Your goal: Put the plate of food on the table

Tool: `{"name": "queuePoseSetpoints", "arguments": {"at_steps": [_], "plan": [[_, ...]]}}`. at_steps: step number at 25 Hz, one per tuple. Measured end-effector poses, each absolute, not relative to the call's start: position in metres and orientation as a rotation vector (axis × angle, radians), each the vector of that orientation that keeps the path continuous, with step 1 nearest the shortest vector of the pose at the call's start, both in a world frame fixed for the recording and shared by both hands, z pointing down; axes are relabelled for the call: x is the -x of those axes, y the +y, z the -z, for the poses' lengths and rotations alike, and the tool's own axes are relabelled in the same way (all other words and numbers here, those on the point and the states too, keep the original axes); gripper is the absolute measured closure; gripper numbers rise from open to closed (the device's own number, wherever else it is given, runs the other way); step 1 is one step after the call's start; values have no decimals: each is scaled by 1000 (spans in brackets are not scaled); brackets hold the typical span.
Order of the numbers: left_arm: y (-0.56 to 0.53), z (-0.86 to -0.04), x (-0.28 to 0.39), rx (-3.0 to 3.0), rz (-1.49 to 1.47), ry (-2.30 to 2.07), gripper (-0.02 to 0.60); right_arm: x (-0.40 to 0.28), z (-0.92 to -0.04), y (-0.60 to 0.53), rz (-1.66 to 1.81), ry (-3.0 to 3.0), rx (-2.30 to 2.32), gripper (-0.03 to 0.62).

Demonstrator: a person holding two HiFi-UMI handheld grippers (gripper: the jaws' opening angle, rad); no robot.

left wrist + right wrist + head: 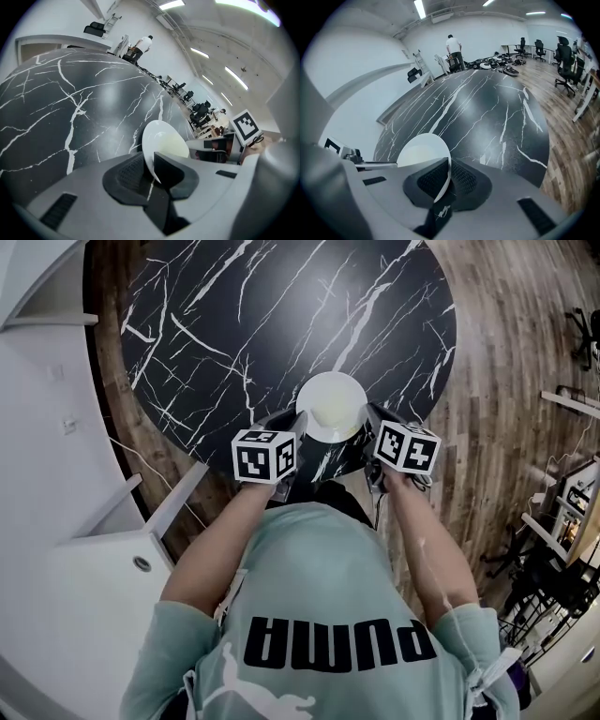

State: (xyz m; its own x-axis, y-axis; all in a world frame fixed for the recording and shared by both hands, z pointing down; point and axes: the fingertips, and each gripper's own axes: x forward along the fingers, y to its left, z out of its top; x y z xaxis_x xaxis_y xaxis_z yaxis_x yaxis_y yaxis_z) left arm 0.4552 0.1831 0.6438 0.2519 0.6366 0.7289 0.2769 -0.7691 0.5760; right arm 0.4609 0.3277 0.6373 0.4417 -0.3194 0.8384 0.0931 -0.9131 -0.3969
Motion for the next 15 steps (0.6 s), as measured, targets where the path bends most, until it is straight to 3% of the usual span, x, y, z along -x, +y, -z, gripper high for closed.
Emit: {"name": "queuePoseSetpoints", "arguments": {"at_steps": [10, 15], "plan": [[165, -626, -447, -2294, -1467, 804, 512, -453, -622, 341, 1409, 172, 2392, 572], [147, -598, -424, -2345, -1376, 763, 575, -434, -594, 346, 1316, 220, 2463, 578]]}}
